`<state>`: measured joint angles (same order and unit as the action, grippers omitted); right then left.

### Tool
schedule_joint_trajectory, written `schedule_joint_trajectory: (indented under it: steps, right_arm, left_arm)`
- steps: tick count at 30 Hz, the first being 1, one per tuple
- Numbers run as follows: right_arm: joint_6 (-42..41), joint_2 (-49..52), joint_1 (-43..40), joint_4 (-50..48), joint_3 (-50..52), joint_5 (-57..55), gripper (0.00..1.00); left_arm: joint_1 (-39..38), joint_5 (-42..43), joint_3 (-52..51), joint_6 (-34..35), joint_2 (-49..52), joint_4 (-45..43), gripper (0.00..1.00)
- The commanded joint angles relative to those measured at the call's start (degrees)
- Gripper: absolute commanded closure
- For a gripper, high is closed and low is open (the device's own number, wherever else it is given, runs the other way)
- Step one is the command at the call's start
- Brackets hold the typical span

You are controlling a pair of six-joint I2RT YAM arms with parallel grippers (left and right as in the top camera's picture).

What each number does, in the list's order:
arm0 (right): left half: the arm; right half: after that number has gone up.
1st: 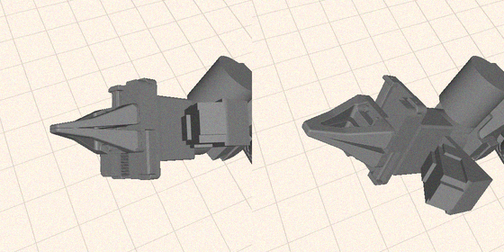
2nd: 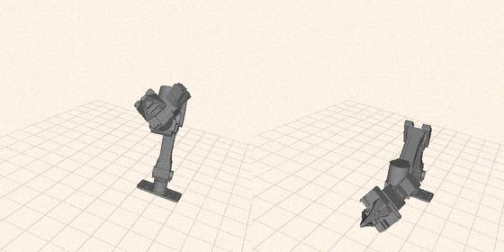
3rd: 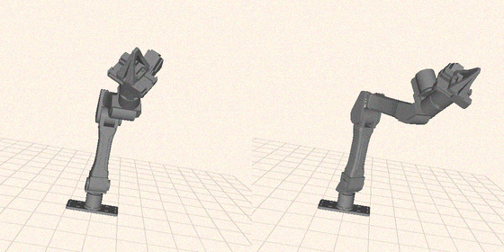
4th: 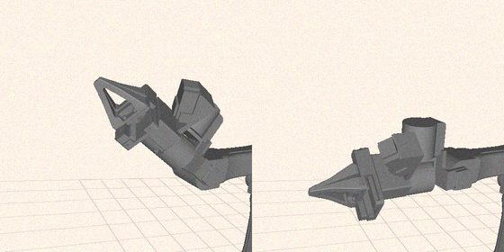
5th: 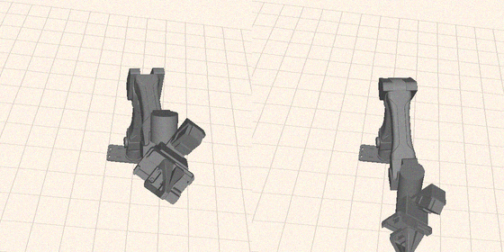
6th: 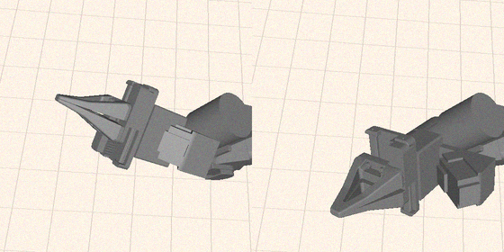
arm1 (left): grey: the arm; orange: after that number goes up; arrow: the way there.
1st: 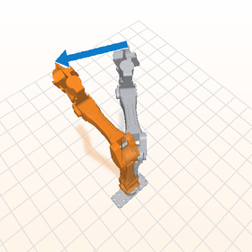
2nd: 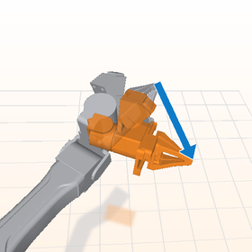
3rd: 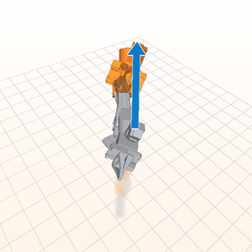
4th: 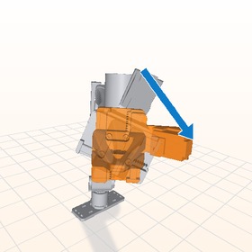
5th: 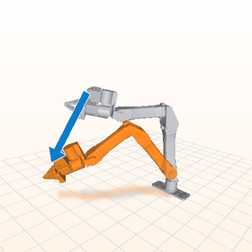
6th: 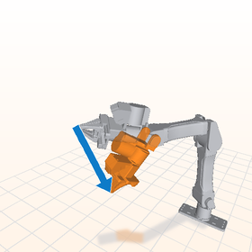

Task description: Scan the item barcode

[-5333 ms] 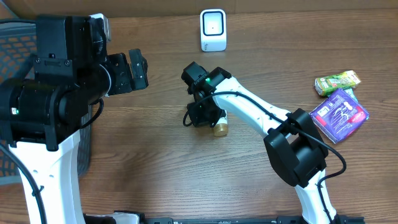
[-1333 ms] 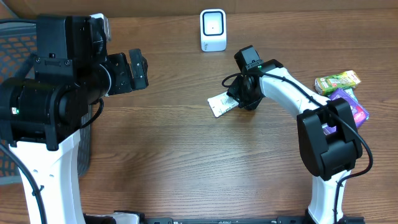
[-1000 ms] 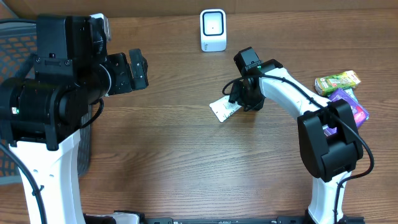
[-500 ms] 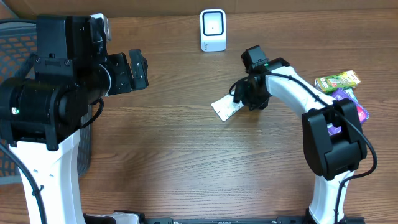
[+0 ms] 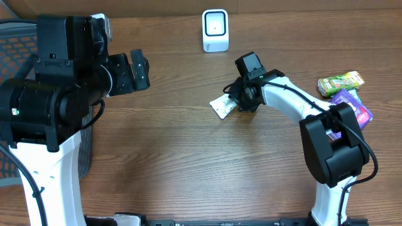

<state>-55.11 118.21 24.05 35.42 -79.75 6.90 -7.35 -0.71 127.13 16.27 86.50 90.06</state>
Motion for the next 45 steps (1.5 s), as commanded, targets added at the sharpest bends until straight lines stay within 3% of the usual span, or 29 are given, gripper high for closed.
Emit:
schedule_joint_trajectory:
  steps: [1, 7, 12, 14, 20, 25, 34, 39, 45]
  right_arm:
    - [9.2, 1.5, -0.1, 0.2, 2.8, 0.4, 0.7]
    - [38.0, 1.5, -0.1, -0.5, -0.5, 19.8, 0.72]
    - [56.3, 1.5, 0.0, 13.4, -5.5, 20.9, 0.71]
    - [58.9, 1.5, -0.1, 16.3, -6.1, 19.6, 0.67]
    - [54.5, 1.5, -1.2, 16.3, -6.1, 18.2, 0.5]
    - [42.9, 1.5, -2.7, 13.2, -5.0, 18.8, 0.5]
    - [40.2, 1.5, -3.1, -3.4, 6.3, 32.1, 0.51]
    - [37.3, 1.5, -3.2, -4.1, 8.6, 33.2, 0.56]
    - [35.3, 1.5, -3.2, -5.6, 9.4, 33.3, 0.72]
  left_arm:
    - [0.2, -0.3, 0.4, -0.9, 0.4, -0.1, 0.0]
    - [0.2, -0.3, 0.4, -0.9, 0.4, -0.1, 0.0]
    - [0.2, -0.3, 0.4, -0.9, 0.4, -0.1, 0.01]
    - [0.2, -0.3, 0.4, -0.9, 0.4, -0.1, 0.0]
    - [0.2, -0.3, 0.4, -0.9, 0.4, -0.1, 0.0]
    - [0.2, -0.3, 0.4, -0.9, 0.4, -0.1, 0.01]
    - [0.2, -0.3, 0.4, -0.9, 0.4, -0.1, 0.0]
    - [0.2, -0.3, 0.4, -0.9, 0.4, -0.1, 0.0]
    - [0.2, -0.3, 0.4, -0.9, 0.4, -0.1, 0.0]
